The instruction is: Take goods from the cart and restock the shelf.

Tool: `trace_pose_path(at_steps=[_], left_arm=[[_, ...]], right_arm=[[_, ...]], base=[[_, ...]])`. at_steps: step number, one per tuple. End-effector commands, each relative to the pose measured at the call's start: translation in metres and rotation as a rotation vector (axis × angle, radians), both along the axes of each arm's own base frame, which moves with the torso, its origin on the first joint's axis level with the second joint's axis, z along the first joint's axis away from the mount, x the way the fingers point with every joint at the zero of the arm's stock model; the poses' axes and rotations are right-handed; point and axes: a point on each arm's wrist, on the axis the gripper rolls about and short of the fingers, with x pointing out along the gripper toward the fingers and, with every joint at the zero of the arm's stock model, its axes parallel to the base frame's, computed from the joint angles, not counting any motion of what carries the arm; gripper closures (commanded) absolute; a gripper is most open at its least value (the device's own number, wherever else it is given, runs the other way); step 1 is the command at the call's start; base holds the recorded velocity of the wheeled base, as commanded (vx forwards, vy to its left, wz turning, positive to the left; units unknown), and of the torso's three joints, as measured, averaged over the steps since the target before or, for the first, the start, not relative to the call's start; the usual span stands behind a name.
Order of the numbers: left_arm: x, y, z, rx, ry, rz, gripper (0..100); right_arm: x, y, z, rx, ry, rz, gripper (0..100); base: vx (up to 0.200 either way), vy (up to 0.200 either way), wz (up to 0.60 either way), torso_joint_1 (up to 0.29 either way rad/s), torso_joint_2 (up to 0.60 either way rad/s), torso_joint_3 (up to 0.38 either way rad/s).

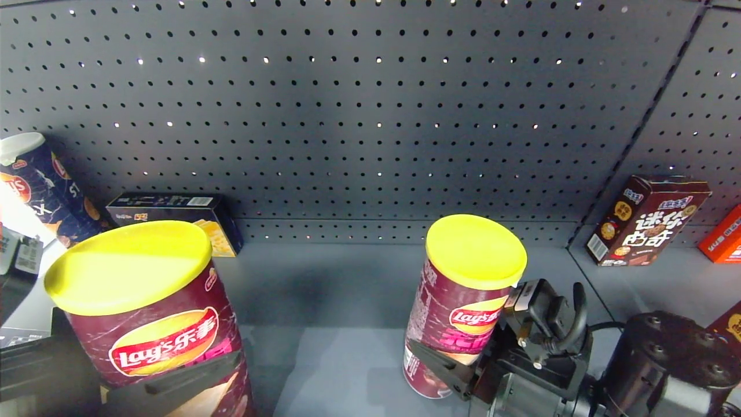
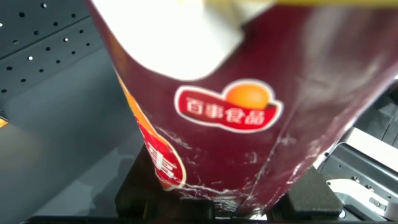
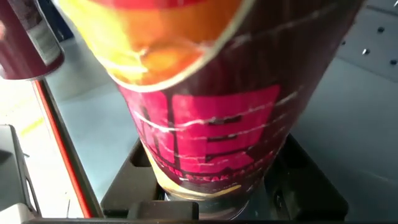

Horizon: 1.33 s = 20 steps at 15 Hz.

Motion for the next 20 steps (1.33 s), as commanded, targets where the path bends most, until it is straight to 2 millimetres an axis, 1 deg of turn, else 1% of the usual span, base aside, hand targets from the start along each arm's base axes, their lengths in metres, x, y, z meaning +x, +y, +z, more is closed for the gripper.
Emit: trace_pose_path(at_steps=[1, 9, 13, 16, 20], left_arm=[[0.000, 0.000, 0.000, 0.000, 0.000, -0.001, 100], [0.000, 0.000, -0.002, 0.002, 0.008, 0.000, 100], [-0.002, 0.001, -0.005, 0.005, 0.011, 0.003, 100], [-0.003, 0.002, -0.004, 0.003, 0.009, 0.003, 100], [-0.003, 0.002, -0.004, 0.005, 0.008, 0.010, 100]], right_arm=[[0.001, 0.002, -0.007, -0.021, 0.017, 0.003, 100], [-0.001, 0.002, -0.004, -0.003, -0.003, 0.009, 100], [-0.008, 0.002, 0.004, 0.024, -0.028, 0.033, 100], [-0.010, 0.001, 0.001, 0.011, -0.019, 0.037, 100], [-0.013, -0.004, -0.009, -0.029, 0.009, 0.037, 100]], base=[[0.000, 0.000, 0.00, 0.000, 0.00, 0.000], [0.000, 0.000, 0.00, 0.000, 0.00, 0.000], [0.000, 0.000, 0.00, 0.000, 0.00, 0.000], [0.000, 0.000, 0.00, 0.000, 0.00, 0.000], [0.000, 0.000, 0.00, 0.000, 0.00, 0.000]])
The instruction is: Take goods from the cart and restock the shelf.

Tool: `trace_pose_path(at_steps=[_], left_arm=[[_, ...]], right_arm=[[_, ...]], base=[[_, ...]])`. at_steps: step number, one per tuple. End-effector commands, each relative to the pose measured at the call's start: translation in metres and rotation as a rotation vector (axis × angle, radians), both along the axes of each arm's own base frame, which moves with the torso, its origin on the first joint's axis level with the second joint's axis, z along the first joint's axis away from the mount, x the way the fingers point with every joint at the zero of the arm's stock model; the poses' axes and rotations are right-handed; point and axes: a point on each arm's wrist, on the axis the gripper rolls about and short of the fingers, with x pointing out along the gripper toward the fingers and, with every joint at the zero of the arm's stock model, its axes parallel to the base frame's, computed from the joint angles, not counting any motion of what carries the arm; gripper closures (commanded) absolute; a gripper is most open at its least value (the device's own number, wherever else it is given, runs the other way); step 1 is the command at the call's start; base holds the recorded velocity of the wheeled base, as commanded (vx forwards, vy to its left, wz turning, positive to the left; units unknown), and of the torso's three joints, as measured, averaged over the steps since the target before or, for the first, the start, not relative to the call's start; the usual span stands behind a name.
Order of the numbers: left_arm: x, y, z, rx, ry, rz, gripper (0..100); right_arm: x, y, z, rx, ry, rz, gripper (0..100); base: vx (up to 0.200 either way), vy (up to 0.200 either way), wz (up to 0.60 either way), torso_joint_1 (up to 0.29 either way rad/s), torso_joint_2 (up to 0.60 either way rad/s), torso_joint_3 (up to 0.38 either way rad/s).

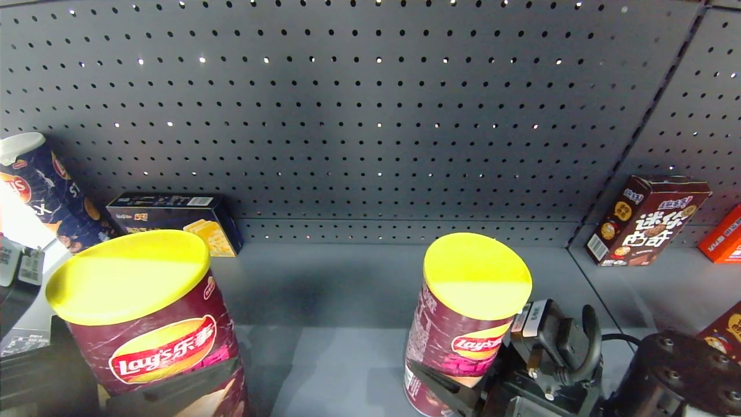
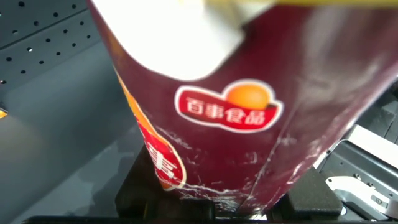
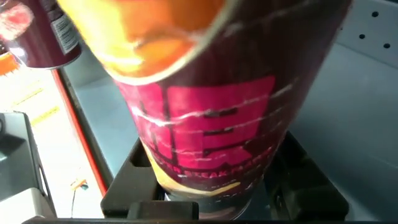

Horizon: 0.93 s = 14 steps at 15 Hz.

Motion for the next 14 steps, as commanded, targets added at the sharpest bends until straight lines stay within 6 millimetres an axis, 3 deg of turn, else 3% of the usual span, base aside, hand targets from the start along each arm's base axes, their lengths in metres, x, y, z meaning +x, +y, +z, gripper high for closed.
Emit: trace_pose_path(at_steps=[1, 2, 3, 6, 9, 12, 14], left_arm=[[0.000, 0.000, 0.000, -0.001, -0.002, -0.001, 100], [0.000, 0.000, 0.000, -0.001, -0.002, -0.001, 100], [0.000, 0.000, 0.000, -0.001, -0.002, -0.001, 100], [-0.001, 0.001, 0.000, -0.003, -0.004, -0.001, 100], [-0.004, 0.003, -0.002, -0.003, -0.004, -0.001, 100], [-0.008, 0.005, -0.001, -0.009, -0.015, 0.002, 100], [-0.010, 0.007, -0.001, -0.012, -0.020, 0.004, 100]], right_arm=[[-0.001, -0.001, -0.004, -0.018, 0.010, 0.000, 100], [-0.001, -0.001, -0.004, -0.018, 0.010, -0.002, 100], [-0.001, -0.001, -0.003, -0.015, 0.010, -0.002, 0], [-0.005, -0.006, -0.002, -0.007, 0.002, -0.003, 0], [-0.017, -0.021, 0.012, 0.050, -0.039, 0.010, 0], [-0.040, -0.051, 0.030, 0.130, -0.092, 0.021, 0], [-0.052, -0.069, 0.030, 0.142, -0.101, 0.019, 0]], base=[[0.000, 0.000, 0.00, 0.000, 0.00, 0.000], [0.000, 0.000, 0.00, 0.000, 0.00, 0.000], [0.000, 0.000, 0.00, 0.000, 0.00, 0.000], [0.000, 0.000, 0.00, 0.000, 0.00, 0.000], [0.000, 0.000, 0.00, 0.000, 0.00, 0.000], [0.000, 0.000, 0.00, 0.000, 0.00, 0.000], [0.000, 0.000, 0.00, 0.000, 0.00, 0.000]])
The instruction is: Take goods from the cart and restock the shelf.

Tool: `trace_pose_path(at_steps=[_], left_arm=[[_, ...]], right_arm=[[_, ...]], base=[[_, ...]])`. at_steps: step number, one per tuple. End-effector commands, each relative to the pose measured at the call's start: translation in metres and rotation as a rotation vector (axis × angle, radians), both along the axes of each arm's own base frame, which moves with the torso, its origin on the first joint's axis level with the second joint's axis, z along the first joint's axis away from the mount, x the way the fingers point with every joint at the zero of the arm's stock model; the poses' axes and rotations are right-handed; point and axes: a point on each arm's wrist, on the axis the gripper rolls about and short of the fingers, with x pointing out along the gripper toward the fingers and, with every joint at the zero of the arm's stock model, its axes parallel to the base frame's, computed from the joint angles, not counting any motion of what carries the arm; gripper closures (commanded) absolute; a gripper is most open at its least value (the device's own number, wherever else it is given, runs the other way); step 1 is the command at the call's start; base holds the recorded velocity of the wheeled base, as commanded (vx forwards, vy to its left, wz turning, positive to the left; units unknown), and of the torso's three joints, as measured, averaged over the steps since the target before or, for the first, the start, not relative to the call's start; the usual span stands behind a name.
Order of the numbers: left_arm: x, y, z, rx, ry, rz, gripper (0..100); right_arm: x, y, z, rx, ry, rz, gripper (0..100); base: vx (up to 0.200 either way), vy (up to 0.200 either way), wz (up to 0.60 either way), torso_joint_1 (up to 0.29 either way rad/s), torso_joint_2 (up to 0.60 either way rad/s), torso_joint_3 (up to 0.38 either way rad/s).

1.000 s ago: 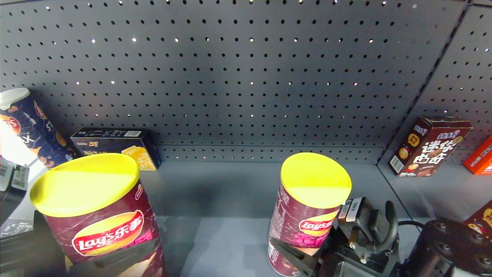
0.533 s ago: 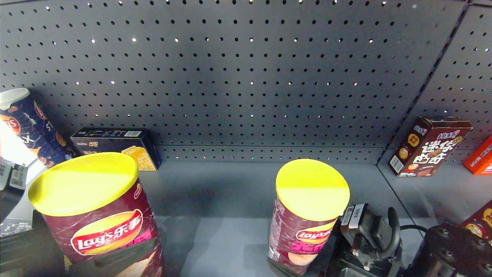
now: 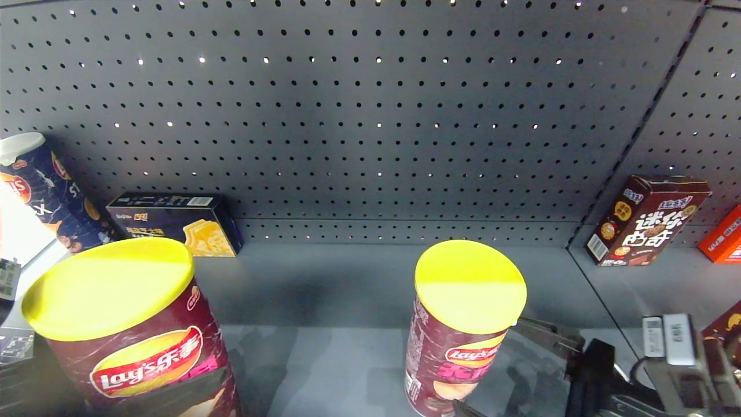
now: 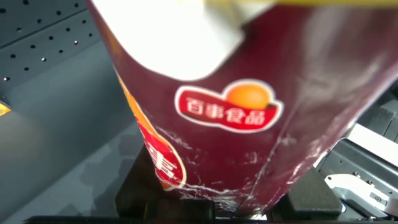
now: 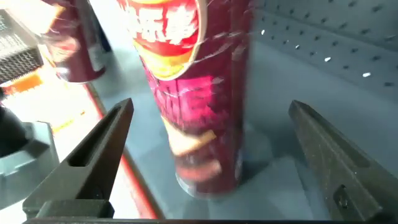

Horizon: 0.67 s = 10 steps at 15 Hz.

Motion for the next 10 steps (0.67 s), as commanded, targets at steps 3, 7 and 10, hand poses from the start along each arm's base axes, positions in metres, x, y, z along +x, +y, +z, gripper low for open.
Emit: trace_pose_path(at_steps=[3, 7, 10], left_arm=[[-0.006, 0.003, -0.004, -0.002, -0.003, 0.000, 100], [-0.008, 0.005, -0.003, -0.008, -0.014, 0.001, 100], [-0.009, 0.005, -0.010, 0.001, 0.001, 0.000, 100]], right_arm=[[-0.023, -0.047, 0.008, 0.070, -0.052, -0.063, 0], [-0.038, -0.070, 0.012, 0.058, -0.044, -0.083, 0], [-0.036, -0.078, 0.018, 0.055, -0.039, -0.188, 0]], base=[[0.000, 0.000, 0.00, 0.000, 0.00, 0.000], [0.000, 0.000, 0.00, 0.000, 0.00, 0.000], [0.000, 0.000, 0.00, 0.000, 0.00, 0.000]])
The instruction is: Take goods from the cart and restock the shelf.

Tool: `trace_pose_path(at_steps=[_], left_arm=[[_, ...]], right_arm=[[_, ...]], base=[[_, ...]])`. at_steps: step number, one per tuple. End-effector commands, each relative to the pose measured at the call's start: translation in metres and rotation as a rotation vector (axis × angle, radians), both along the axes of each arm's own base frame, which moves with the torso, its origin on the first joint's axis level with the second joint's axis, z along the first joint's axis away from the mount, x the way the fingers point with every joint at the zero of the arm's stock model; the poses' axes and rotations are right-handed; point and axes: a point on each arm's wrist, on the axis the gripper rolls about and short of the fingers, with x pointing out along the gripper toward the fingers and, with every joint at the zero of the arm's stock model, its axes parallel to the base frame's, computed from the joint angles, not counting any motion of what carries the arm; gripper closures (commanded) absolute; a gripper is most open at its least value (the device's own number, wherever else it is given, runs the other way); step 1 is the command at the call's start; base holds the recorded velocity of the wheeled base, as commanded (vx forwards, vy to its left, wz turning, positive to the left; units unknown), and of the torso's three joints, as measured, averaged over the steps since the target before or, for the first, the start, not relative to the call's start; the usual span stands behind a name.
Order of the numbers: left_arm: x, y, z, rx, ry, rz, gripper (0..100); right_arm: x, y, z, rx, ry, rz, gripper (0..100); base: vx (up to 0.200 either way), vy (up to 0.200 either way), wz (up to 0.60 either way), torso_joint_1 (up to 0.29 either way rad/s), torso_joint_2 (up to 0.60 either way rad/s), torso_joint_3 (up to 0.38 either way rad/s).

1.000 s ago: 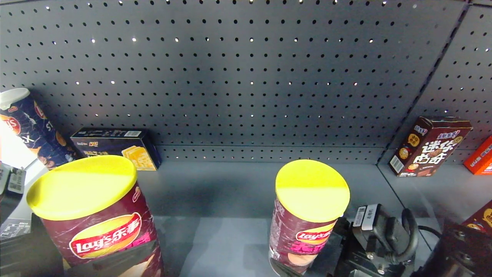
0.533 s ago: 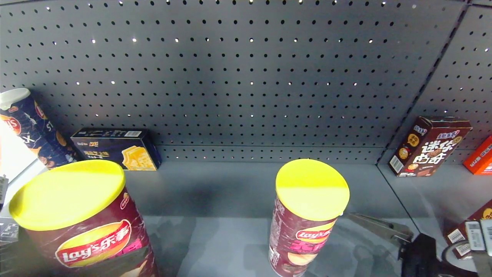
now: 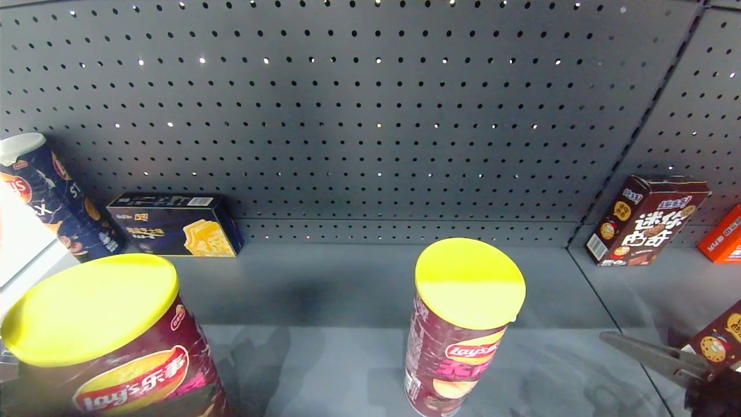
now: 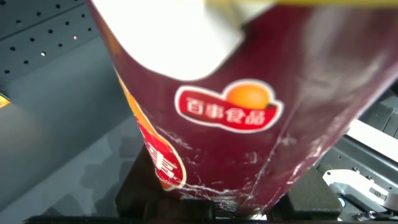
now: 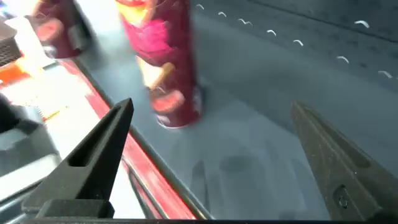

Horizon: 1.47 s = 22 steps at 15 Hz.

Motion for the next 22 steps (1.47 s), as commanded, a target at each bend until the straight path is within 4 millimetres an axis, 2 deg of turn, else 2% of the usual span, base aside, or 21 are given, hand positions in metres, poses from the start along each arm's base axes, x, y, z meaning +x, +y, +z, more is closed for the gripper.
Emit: trace_pose_path(at_steps=[1, 6, 11, 15, 18, 19, 22], left_arm=[[-0.001, 0.000, -0.003, 0.004, 0.005, -0.001, 100], [-0.004, 0.003, 0.000, -0.013, -0.018, -0.002, 100], [-0.016, 0.010, -0.006, -0.045, -0.015, 0.002, 100], [-0.030, 0.019, -0.020, -0.068, -0.001, 0.008, 100], [-0.040, 0.026, -0.027, -0.083, -0.025, 0.015, 100], [-0.044, 0.028, -0.027, -0.093, -0.038, 0.015, 100], [-0.050, 0.032, -0.027, -0.113, -0.047, 0.020, 100]], right_arm=[[0.000, -0.010, 0.017, 0.075, -0.072, -0.067, 0], [0.014, -0.023, 0.030, 0.044, -0.172, -0.231, 0], [0.005, -0.053, 0.037, 0.040, -0.288, -0.455, 0], [-0.004, -0.061, 0.039, 0.058, -0.320, -0.528, 0], [-0.030, -0.073, 0.031, 0.078, -0.299, -0.662, 0], [-0.044, -0.078, 0.025, 0.085, -0.300, -0.691, 0], [-0.083, -0.089, -0.001, 0.058, -0.270, -0.799, 0]], base=[[0.000, 0.000, 0.00, 0.000, 0.00, 0.000], [0.000, 0.000, 0.00, 0.000, 0.00, 0.000], [0.000, 0.000, 0.00, 0.000, 0.00, 0.000], [0.000, 0.000, 0.00, 0.000, 0.00, 0.000], [0.000, 0.000, 0.00, 0.000, 0.00, 0.000], [0.000, 0.000, 0.00, 0.000, 0.00, 0.000], [0.000, 0.000, 0.00, 0.000, 0.00, 0.000]])
